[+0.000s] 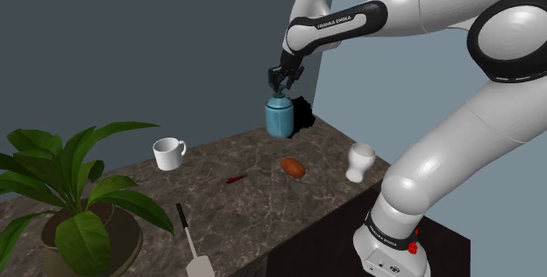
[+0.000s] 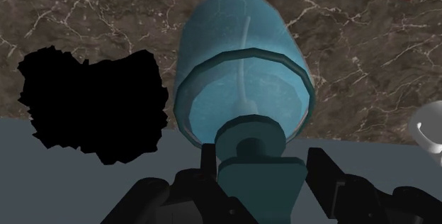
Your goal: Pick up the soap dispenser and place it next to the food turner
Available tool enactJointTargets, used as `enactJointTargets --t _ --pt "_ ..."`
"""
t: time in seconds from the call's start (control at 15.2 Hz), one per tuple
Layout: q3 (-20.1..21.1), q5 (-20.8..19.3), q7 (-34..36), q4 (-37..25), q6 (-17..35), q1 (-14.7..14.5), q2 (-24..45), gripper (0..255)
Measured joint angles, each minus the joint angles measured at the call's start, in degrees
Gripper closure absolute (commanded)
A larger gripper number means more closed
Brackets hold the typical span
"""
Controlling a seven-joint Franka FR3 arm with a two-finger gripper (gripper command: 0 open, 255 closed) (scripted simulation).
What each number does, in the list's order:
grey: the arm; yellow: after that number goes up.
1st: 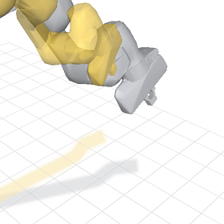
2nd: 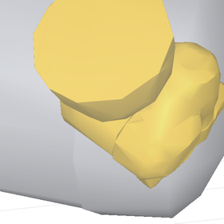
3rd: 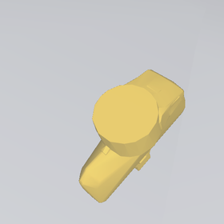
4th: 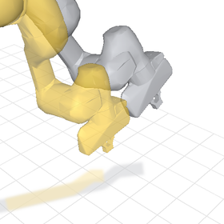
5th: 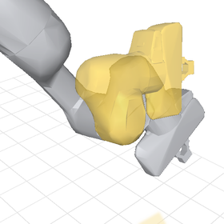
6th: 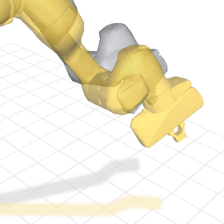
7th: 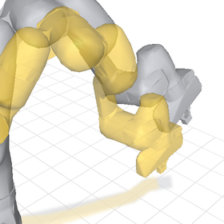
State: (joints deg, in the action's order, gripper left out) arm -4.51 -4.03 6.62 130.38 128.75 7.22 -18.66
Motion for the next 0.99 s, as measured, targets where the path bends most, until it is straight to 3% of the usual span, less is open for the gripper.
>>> enactJointTargets --t 0.99 --pt "0.23 0.35 -0.49 -10.58 -11.77 -0.15 -1.19 255"
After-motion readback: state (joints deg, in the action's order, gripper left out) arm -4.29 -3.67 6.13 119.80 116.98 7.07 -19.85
